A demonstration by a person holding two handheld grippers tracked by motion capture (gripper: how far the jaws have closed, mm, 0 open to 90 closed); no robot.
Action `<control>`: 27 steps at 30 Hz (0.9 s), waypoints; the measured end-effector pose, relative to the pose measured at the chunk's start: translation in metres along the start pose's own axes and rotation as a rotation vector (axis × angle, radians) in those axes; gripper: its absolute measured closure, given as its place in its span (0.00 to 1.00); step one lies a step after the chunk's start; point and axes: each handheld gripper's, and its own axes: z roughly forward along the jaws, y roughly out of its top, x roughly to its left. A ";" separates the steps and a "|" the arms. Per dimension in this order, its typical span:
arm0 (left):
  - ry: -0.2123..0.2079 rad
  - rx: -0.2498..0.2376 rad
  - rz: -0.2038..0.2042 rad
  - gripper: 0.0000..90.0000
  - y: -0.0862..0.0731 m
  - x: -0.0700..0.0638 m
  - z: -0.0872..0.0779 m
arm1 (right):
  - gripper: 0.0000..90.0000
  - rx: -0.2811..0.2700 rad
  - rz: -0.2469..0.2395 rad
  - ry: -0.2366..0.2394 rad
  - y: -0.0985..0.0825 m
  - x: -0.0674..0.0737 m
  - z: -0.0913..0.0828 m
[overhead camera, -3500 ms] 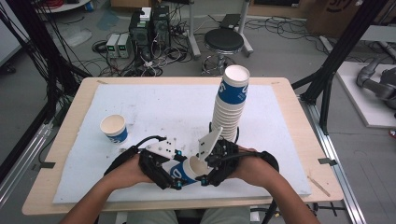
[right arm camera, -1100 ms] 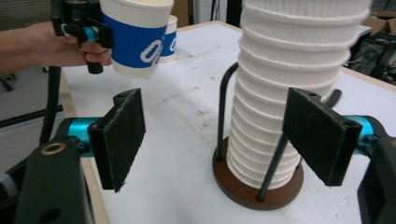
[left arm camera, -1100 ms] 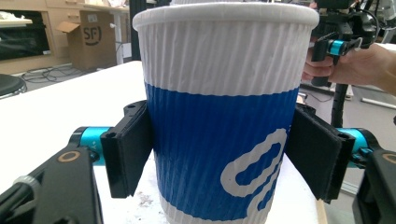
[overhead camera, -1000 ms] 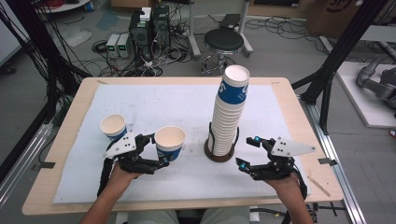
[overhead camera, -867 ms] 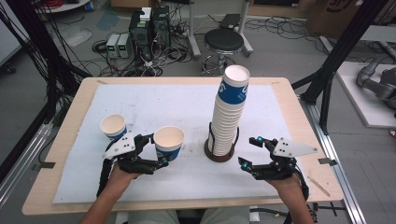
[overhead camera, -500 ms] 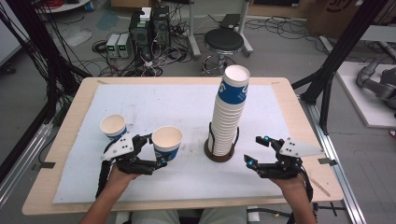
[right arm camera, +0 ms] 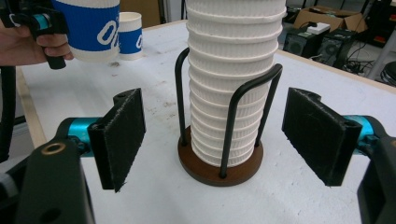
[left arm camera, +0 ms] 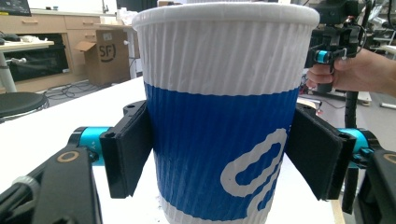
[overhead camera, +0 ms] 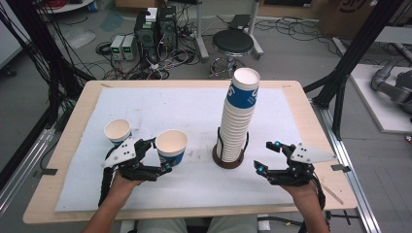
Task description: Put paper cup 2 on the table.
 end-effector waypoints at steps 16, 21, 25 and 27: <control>0.008 -0.036 -0.016 0.29 -0.008 0.018 0.010 | 0.24 0.012 0.006 -0.003 -0.003 0.000 -0.001; 0.029 -0.044 -0.029 0.29 -0.012 0.029 0.019 | 0.24 0.013 0.001 0.002 -0.002 0.002 0.000; 0.042 -0.034 -0.036 0.29 -0.015 0.038 0.030 | 0.24 0.011 0.002 0.004 -0.002 0.002 0.000; 0.051 -0.016 -0.041 0.29 -0.017 0.042 0.037 | 0.24 0.009 0.001 0.005 -0.001 0.002 0.000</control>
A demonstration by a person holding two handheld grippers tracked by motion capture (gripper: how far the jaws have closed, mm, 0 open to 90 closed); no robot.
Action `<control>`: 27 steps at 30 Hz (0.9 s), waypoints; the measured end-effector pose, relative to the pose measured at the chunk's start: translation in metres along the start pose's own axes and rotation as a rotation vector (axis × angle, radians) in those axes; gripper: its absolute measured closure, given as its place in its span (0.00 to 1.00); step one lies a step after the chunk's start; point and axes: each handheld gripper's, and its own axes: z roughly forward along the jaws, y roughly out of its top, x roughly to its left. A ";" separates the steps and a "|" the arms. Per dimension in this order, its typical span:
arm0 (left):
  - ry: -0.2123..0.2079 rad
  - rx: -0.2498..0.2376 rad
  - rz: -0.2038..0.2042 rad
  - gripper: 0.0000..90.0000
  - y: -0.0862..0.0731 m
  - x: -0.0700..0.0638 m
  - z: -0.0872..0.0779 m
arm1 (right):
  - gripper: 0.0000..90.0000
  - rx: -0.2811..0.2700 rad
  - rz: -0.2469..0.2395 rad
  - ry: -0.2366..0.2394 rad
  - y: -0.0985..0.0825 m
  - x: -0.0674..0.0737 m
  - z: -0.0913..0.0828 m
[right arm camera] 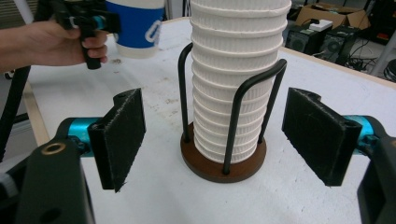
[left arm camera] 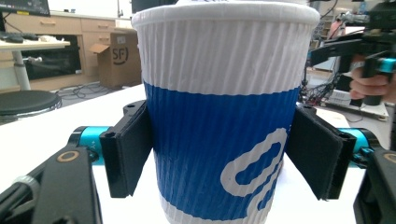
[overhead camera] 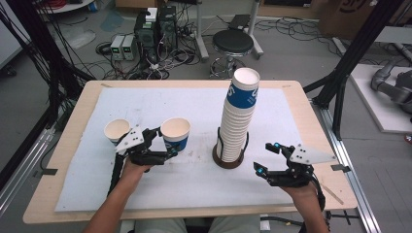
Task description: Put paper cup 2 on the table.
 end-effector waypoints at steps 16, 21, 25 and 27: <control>0.186 0.228 -0.008 0.29 -0.023 0.016 0.022 | 0.24 0.008 0.000 0.008 -0.001 0.001 0.002; 0.228 0.312 0.027 0.29 -0.023 0.013 0.027 | 0.24 0.009 0.006 0.010 -0.001 0.001 0.001; 0.248 0.337 0.031 0.29 -0.020 0.011 0.029 | 0.24 0.005 -0.001 0.005 -0.001 0.000 0.001; 0.250 0.358 0.035 0.29 -0.020 0.010 0.029 | 0.24 0.006 0.006 0.008 -0.001 0.000 0.000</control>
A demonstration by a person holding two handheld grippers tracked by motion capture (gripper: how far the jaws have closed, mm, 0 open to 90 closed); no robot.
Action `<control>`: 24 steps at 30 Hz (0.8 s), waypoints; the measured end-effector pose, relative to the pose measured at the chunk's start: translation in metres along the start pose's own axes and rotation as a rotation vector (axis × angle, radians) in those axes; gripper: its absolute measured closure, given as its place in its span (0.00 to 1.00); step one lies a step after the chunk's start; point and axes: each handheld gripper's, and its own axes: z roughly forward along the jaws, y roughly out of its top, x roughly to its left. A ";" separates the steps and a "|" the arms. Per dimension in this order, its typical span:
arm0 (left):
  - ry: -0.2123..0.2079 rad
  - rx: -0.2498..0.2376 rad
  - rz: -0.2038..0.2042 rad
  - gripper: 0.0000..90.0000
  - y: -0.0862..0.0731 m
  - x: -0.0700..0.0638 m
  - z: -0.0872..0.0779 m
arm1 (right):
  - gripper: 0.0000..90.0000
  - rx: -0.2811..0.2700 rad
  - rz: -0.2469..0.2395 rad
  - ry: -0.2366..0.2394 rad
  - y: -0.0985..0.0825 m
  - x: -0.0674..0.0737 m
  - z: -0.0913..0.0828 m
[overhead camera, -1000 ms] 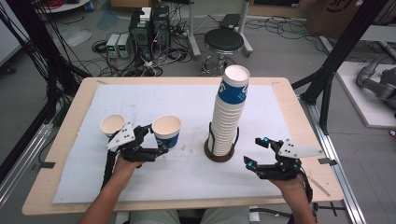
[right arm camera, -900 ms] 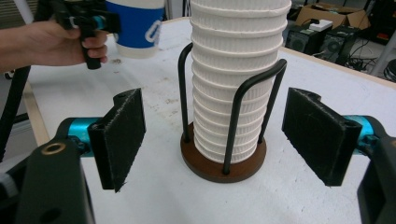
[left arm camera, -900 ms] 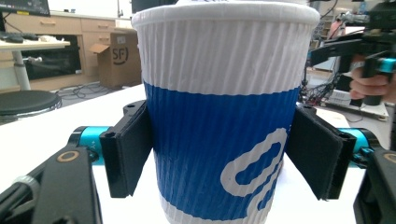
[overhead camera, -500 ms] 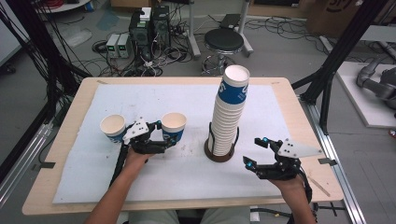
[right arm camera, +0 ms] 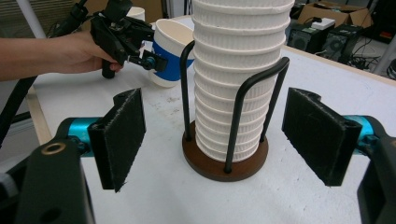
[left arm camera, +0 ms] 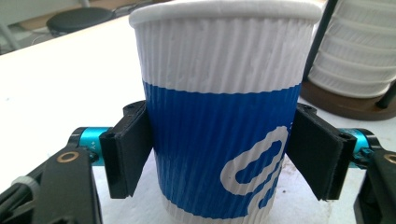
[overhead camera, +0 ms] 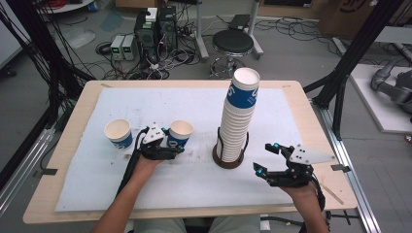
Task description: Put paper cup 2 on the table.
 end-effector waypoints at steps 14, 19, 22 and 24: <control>0.007 0.088 -0.002 0.28 -0.008 -0.001 -0.014 | 0.24 -0.003 0.002 0.001 0.000 0.001 -0.002; 0.010 0.073 -0.044 0.21 -0.011 0.000 -0.017 | 0.24 -0.007 -0.004 0.004 0.001 0.000 -0.002; 0.005 0.063 -0.061 0.19 -0.013 -0.001 -0.020 | 0.24 -0.004 0.002 0.003 0.001 0.000 -0.001; 0.002 0.052 -0.077 0.19 -0.014 0.000 -0.024 | 0.24 -0.005 0.002 0.004 0.001 0.000 -0.001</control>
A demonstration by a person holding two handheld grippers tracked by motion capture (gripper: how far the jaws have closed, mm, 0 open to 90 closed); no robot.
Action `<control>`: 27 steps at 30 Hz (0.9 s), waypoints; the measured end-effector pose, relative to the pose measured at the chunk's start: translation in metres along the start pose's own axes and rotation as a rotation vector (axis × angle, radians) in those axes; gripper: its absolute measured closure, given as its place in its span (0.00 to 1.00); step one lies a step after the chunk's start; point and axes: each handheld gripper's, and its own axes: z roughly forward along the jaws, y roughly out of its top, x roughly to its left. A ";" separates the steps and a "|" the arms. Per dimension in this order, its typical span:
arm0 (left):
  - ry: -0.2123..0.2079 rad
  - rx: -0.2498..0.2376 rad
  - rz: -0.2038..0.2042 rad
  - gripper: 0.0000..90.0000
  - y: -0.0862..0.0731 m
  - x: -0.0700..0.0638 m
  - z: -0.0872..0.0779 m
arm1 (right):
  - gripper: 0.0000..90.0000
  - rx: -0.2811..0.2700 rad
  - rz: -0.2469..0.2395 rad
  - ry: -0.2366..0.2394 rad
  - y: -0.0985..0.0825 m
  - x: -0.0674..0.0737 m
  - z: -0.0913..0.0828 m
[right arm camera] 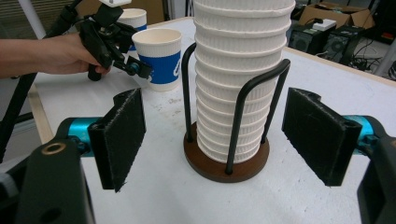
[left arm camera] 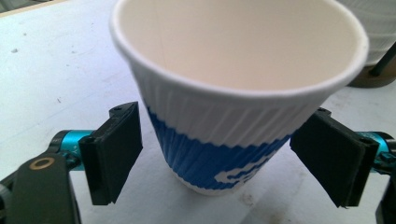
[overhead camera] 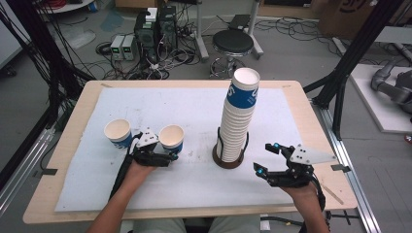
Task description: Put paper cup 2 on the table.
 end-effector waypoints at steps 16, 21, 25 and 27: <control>0.001 -0.224 -0.033 0.19 -0.002 0.003 -0.077 | 0.24 -0.008 0.010 -0.056 -0.006 -0.008 -0.007; 0.010 -0.318 -0.034 0.19 -0.002 0.004 -0.095 | 0.24 0.000 0.007 -0.076 -0.008 -0.009 -0.009; 0.006 -0.351 -0.032 0.19 -0.002 0.003 -0.102 | 0.24 0.004 0.015 -0.093 -0.009 -0.008 -0.011; 0.004 -0.365 -0.024 0.19 -0.002 0.002 -0.105 | 0.24 0.004 0.014 -0.102 -0.010 -0.009 -0.012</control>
